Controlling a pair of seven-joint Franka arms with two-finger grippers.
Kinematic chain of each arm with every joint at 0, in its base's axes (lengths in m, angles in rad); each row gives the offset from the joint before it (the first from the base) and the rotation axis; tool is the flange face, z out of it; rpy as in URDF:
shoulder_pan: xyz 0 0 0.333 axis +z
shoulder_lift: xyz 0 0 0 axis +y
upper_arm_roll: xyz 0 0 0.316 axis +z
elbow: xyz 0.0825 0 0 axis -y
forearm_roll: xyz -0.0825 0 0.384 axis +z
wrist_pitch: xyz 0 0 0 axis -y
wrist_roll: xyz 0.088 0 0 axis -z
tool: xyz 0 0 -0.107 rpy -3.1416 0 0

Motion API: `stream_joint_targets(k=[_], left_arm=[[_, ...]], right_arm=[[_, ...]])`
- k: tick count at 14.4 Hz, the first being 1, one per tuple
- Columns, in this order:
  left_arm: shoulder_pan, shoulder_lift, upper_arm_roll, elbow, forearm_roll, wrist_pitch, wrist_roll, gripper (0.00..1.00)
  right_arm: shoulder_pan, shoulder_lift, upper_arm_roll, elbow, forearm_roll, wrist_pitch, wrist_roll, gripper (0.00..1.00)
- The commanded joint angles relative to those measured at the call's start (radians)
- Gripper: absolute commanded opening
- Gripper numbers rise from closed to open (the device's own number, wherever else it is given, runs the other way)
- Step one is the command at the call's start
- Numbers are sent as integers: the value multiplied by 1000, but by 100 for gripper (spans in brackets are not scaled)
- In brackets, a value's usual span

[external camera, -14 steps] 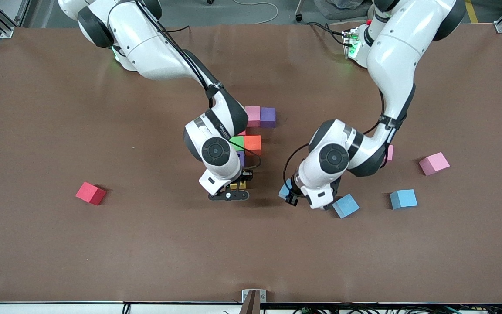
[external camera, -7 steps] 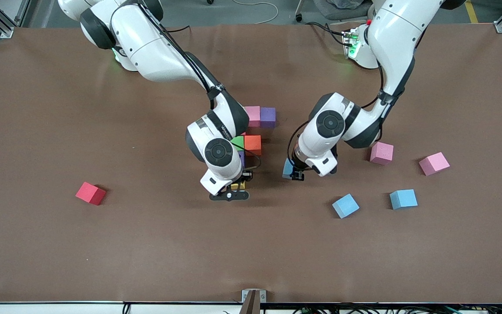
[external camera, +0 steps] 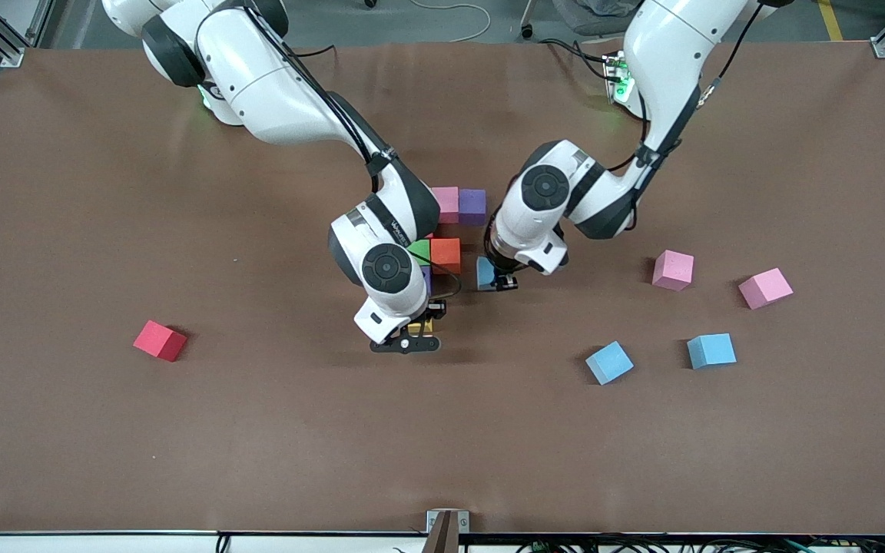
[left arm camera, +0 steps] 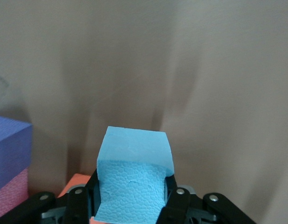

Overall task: Arrange 11 blocks into digit 3
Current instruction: 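Place the blue cube beside the orange cube with the left gripper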

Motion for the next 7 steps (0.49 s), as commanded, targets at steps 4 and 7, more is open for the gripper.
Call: stream_joint_targets(k=[4, 7], left_arm=[[-34, -39, 9, -113, -5, 106, -65, 32], [-46, -38, 9, -116, -5, 129, -67, 32]], right_arm=[[14, 16, -10, 29, -14, -28, 32, 0], [20, 16, -11, 29, -14, -28, 34, 0]])
